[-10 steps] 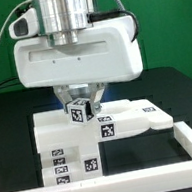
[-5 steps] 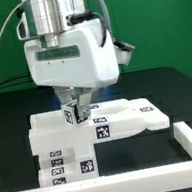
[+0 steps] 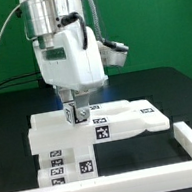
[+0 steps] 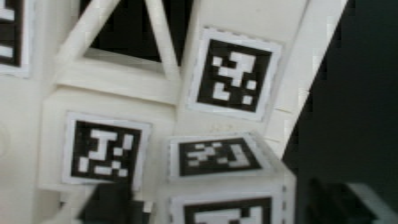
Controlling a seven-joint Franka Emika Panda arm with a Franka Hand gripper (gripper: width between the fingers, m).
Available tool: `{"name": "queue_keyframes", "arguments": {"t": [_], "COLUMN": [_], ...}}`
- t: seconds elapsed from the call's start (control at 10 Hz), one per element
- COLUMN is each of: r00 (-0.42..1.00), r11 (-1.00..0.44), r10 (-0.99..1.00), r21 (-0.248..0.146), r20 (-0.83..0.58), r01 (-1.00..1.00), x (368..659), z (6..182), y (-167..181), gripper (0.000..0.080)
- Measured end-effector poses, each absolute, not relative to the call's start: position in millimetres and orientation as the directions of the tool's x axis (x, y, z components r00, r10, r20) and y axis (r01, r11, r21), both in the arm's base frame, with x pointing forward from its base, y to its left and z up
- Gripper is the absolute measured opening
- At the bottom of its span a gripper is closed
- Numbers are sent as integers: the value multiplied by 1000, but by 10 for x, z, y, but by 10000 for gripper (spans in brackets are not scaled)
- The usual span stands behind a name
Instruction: Assemble chair
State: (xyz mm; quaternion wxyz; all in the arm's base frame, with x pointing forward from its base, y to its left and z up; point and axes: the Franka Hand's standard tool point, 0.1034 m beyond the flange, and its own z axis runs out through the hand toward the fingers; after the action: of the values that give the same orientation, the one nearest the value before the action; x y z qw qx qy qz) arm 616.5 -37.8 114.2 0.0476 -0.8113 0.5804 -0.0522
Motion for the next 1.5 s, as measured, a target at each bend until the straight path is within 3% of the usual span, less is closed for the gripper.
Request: {"name": "queue_keyframes", "arguments": {"t": [0.1,0.2,0.3,0.8,1.0,1.2,1.4,1.5], "r00": [495,651,749,904,988,991,991,984], "r11": [-497,-655,-753,-912,-996,-999,-999,-992], "r10": [-867,-756,-658,-409,-88,-43,-44,-123], "r21": [-129,-114,-97,-67,2,8,8,-3], "r20": [55,73,78,123,128,128,129,129], "r01": [-858,-747,-651,-404,-89,-44,-45,-124], "x": [6168,6160,6138,6125,6142,6142,6142,6143], "z": [1141,1131,1118,1145,1141,1141,1142,1141], "y": [-351,-325,-309,-374,-384,-392,-395,-394], "gripper": [553,632,644,649,649,649,390,390]}}
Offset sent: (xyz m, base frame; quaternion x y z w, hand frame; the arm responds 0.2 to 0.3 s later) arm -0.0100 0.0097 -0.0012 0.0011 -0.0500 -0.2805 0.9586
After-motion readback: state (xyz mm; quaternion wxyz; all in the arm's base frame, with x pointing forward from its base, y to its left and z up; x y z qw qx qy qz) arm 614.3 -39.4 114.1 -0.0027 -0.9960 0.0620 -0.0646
